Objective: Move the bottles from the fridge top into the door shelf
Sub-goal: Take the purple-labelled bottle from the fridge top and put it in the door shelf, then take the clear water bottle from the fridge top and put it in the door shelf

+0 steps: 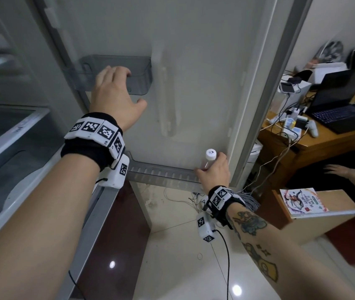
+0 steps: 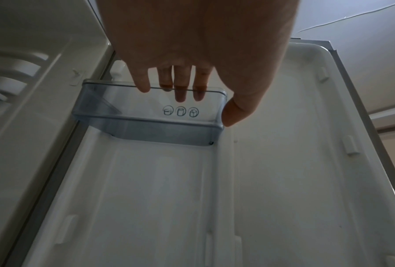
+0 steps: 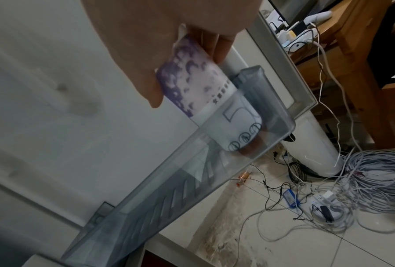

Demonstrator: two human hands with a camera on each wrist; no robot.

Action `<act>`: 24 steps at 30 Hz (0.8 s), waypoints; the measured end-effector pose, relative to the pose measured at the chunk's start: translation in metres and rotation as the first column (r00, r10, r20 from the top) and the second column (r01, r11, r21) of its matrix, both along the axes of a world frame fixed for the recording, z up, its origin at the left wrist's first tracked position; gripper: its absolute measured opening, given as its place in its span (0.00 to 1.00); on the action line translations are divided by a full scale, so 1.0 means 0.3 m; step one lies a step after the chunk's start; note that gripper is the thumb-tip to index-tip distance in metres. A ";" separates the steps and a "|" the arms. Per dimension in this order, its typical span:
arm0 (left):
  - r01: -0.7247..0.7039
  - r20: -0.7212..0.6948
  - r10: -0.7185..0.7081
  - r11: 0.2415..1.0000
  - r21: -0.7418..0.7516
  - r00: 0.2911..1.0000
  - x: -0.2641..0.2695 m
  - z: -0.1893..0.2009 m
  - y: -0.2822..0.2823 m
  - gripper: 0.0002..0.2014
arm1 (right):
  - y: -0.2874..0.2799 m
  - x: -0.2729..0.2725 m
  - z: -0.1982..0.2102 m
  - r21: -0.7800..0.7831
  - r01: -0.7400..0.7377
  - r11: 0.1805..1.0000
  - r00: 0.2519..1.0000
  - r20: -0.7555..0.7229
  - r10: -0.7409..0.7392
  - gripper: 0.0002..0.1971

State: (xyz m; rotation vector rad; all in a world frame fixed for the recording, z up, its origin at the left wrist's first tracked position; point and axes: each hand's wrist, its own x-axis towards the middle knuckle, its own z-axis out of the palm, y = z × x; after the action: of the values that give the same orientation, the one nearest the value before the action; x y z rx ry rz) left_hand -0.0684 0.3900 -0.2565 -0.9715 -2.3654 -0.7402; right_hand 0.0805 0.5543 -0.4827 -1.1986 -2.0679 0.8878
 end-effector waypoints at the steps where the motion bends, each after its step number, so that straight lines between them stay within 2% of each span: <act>1: -0.001 0.004 0.002 1.000 -0.005 1.000 0.000 0.003 -0.001 0.28 | 0.000 0.000 0.011 0.009 -0.001 1.000 1.000 -0.007 0.001 0.40; 6: 0.019 0.040 -0.017 0.998 -0.062 0.999 0.000 0.013 -0.015 0.31 | -0.004 0.015 0.081 0.015 -0.013 1.000 0.999 -0.050 0.013 0.44; 9: 0.027 0.110 -0.013 0.991 -0.132 0.994 -0.004 0.029 -0.030 0.34 | -0.012 0.022 0.150 0.078 -0.025 0.997 0.995 -0.094 0.032 0.46; 12: -0.007 0.153 0.033 0.985 -0.170 0.988 0.014 0.057 -0.053 0.39 | -0.034 0.001 0.290 0.192 -0.022 0.981 0.988 -0.143 0.050 0.45; 15: -0.042 0.158 0.062 0.991 -0.127 0.985 0.034 0.091 -0.094 0.38 | -0.076 -0.039 0.459 0.237 -0.053 0.970 0.969 -0.223 0.107 0.41; 20: -0.149 0.159 0.151 0.989 -0.023 0.976 0.056 0.202 -0.231 0.33 | -0.198 -0.098 0.683 0.224 -0.202 0.953 0.885 -0.375 0.276 0.37; 24: -0.261 0.088 0.257 0.965 0.029 0.962 0.085 0.336 -0.400 0.30 | -0.337 -0.155 0.866 0.224 -0.368 0.903 0.749 -0.504 0.430 0.33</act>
State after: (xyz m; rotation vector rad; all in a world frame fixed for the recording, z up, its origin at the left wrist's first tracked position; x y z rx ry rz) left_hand -0.0430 0.2699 -0.1555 -0.6073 -2.4761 -0.7349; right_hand 0.0341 0.4532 -0.2229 -0.3562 -1.8745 1.1330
